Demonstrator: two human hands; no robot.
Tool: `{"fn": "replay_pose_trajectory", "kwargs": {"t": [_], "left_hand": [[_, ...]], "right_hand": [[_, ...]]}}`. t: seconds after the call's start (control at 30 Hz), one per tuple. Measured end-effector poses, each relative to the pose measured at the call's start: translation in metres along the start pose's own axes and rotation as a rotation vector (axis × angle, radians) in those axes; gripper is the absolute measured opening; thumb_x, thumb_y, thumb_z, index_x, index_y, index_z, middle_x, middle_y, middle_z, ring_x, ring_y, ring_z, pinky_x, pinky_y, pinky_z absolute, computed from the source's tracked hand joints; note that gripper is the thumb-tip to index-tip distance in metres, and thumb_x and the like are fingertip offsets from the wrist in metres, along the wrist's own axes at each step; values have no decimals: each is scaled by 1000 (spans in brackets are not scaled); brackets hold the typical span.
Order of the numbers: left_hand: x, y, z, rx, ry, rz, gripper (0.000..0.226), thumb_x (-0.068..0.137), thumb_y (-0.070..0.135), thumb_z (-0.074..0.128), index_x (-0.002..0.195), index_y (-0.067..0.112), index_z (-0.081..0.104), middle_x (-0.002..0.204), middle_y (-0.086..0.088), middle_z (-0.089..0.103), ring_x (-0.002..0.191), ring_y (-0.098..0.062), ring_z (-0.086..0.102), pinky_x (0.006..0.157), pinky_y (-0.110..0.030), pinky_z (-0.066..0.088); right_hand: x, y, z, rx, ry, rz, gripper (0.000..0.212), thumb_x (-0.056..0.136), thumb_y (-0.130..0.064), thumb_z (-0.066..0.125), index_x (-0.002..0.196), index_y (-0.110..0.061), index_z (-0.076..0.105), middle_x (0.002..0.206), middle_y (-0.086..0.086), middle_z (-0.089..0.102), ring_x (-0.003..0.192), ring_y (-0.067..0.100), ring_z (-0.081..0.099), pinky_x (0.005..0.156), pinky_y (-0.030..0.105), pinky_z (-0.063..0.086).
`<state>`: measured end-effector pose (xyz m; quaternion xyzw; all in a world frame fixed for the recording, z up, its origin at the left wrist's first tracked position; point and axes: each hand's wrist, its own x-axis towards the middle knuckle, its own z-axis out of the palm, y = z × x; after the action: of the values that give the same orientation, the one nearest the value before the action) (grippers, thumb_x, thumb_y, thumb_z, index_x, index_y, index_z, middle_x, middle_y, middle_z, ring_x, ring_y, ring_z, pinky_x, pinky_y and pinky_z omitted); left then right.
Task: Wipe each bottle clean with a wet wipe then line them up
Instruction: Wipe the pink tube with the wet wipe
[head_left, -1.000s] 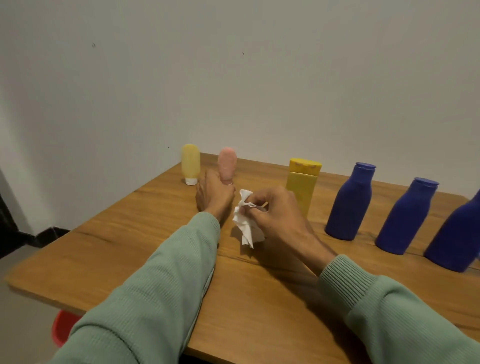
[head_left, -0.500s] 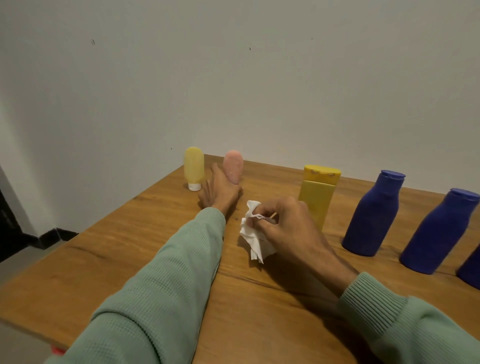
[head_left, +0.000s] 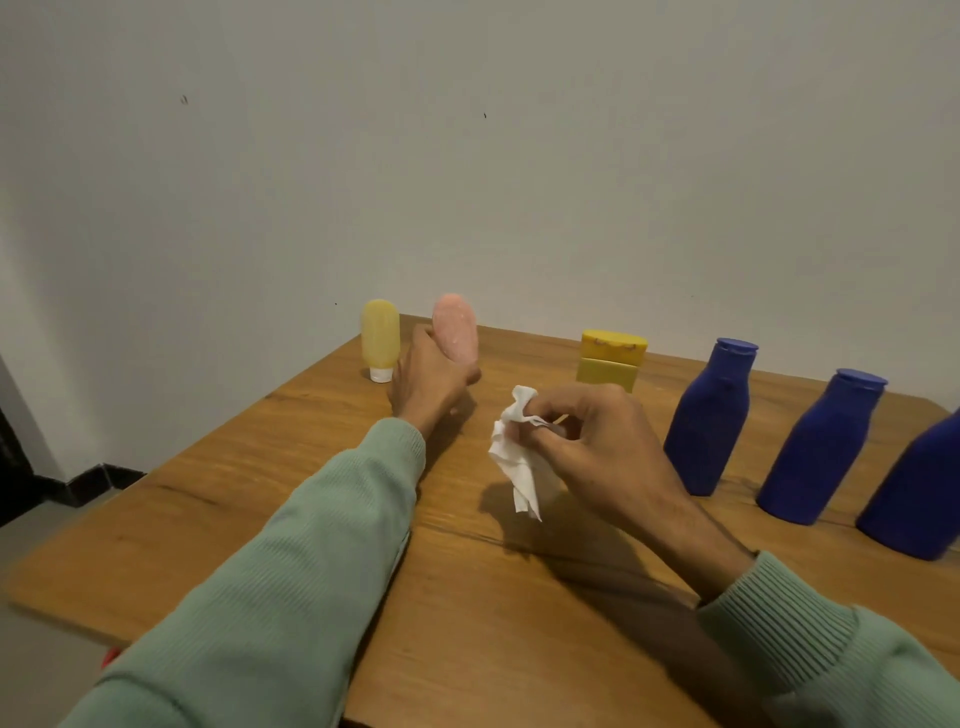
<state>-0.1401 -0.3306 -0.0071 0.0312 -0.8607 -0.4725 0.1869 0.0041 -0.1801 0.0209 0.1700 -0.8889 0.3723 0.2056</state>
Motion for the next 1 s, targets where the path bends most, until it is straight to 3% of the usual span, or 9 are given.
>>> {"fn": "replay_pose_trajectory", "kwargs": {"t": [0.07, 0.2, 0.3, 0.5, 0.6, 0.73, 1.0], "left_hand": [[-13, 8, -11, -46, -19, 40, 74, 68, 32, 82, 130, 20, 43, 118, -2, 61, 98, -25, 64, 80, -46, 57], [-50, 32, -36, -163, -73, 121, 72, 68, 34, 83, 129, 21, 47, 97, -1, 66, 70, -21, 70, 57, -36, 61], [-84, 52, -48, -258, -153, 186, 73, 73, 31, 82, 135, 21, 44, 94, 3, 65, 66, -16, 71, 60, -38, 61], [-140, 77, -54, -557, -440, 154, 76, 79, 13, 78, 142, 26, 37, 97, -12, 71, 72, -27, 73, 67, -38, 61], [-157, 84, -52, -608, -532, 144, 78, 77, 12, 78, 141, 31, 37, 93, -6, 72, 73, -27, 73, 64, -31, 60], [-171, 87, -46, -605, -579, 160, 80, 77, 8, 78, 141, 33, 37, 96, -11, 72, 74, -30, 72, 67, -34, 61], [-184, 82, -32, -620, -656, 170, 83, 76, 12, 78, 142, 34, 34, 95, -8, 75, 76, -25, 72, 73, -36, 60]], "right_hand": [[-5, 1, -9, 21, 21, 16, 11, 85, -23, 67, 94, -24, 73, 93, -19, 63, 81, -4, 57, 63, 12, 43], [-18, -2, -28, 81, 103, 23, 8, 84, -26, 68, 90, -27, 73, 88, -22, 63, 81, -3, 58, 58, 13, 45], [-25, -5, -43, 115, 180, 3, 12, 83, -27, 69, 93, -23, 74, 88, -17, 66, 80, -4, 59, 57, 9, 45], [-48, -10, -71, 128, 246, -21, 10, 82, -30, 68, 92, -30, 71, 88, -15, 69, 79, 6, 64, 63, 26, 57], [-59, -9, -80, 128, 267, -18, 11, 81, -29, 68, 92, -30, 70, 88, -15, 69, 80, 4, 64, 66, 22, 57], [-69, -9, -89, 127, 304, -18, 12, 80, -30, 68, 92, -33, 67, 85, -16, 67, 79, 2, 63, 63, 14, 53], [-78, 3, -89, 38, 318, -29, 21, 81, -30, 69, 102, -26, 69, 89, -15, 68, 81, 2, 63, 64, 14, 53]]}}
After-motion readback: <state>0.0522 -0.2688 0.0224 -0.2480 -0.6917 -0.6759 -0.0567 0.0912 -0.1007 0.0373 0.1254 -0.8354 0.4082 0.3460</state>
